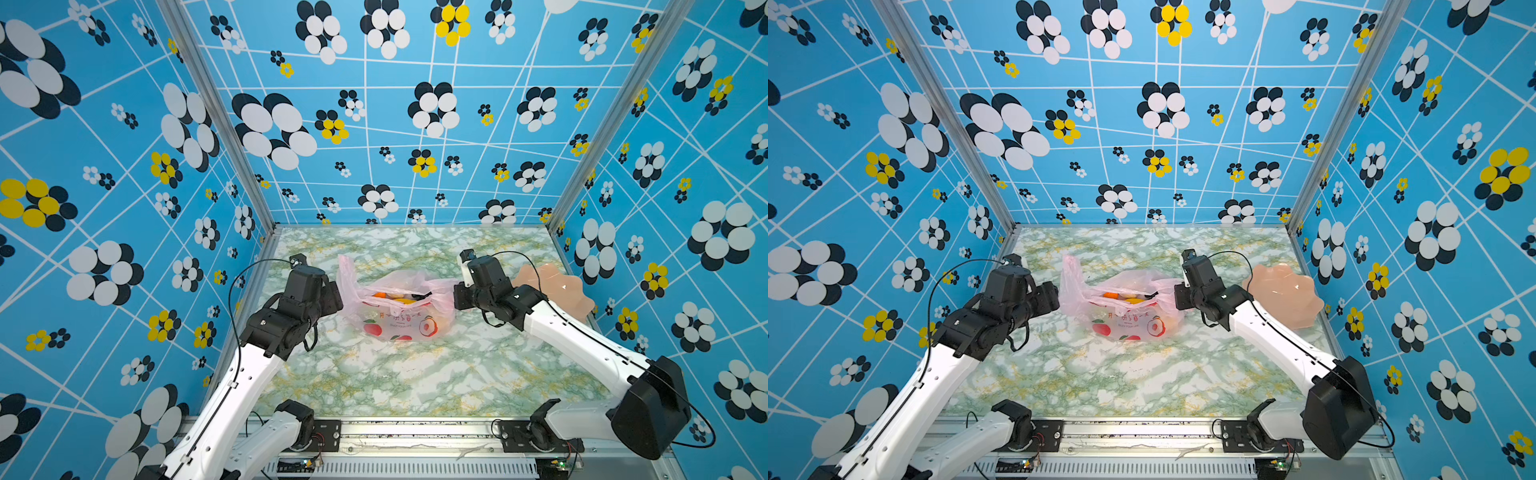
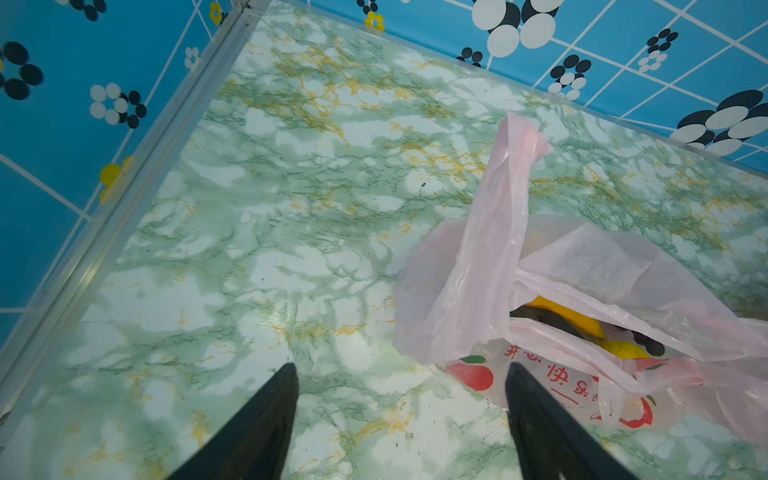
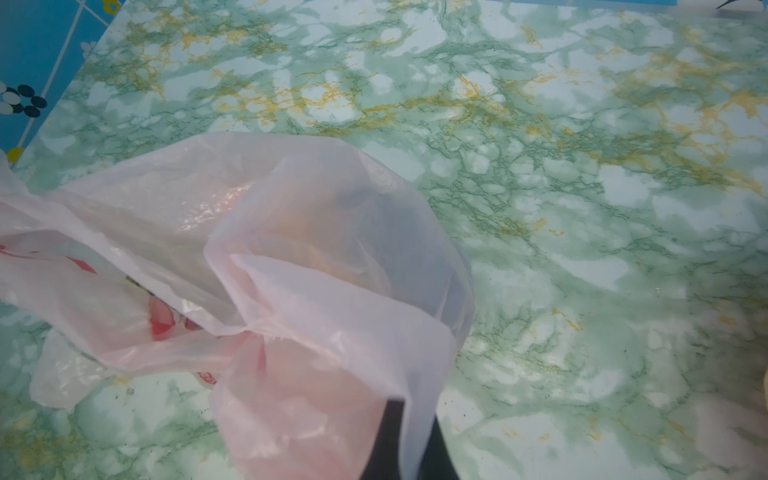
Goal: Take the fake fruits out of the plastic bag
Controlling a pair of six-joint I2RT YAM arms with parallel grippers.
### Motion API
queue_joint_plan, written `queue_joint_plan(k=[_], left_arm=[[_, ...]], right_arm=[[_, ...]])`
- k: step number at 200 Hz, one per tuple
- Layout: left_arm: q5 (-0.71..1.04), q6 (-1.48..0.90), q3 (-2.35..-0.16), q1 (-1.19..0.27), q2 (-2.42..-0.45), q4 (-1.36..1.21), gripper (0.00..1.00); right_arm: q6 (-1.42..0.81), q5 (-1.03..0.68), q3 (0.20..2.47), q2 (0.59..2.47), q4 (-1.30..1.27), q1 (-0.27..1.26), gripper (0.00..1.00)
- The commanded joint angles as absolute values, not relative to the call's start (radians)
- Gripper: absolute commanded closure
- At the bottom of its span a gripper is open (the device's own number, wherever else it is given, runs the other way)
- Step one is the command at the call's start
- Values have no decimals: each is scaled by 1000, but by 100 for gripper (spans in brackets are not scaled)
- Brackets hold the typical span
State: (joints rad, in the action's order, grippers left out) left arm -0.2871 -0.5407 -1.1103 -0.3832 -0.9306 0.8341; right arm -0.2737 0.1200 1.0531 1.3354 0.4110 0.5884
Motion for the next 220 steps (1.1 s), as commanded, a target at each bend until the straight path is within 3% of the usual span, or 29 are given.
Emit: queue_joint_plan(k=[1,22,39,115,161,172,177,182,220], left_arm=[[-371,-556,-1210,-480,-951,955,24],[-444,-591,-1330,-693,-1096,962,27],[-393,-602,-1407,-784,-1254,923,28],[-198,-628,-1481,-775,-1681,754,32],[-241,-686,-1288,-699,-1622,675,31],[-270,-713,-1236,-681,-1589,675,29],[-289,-727,-1210,-672,-1572,679,21],[-306,-740,-1184,-665,-1553,679,19],[-323,-799,-975,-618,-1380,585,18]], right_arm=[[-252,118,1034,1301,423,614,100],[-252,134,1032,1294,421,629,100],[-254,137,1035,1292,419,640,100],[-254,156,1010,1240,407,649,100],[-248,163,1006,1230,406,649,100],[-244,166,1006,1227,411,648,100],[-243,169,1005,1227,414,649,100],[-243,176,1004,1226,418,650,100],[-238,169,981,1228,426,672,100]])
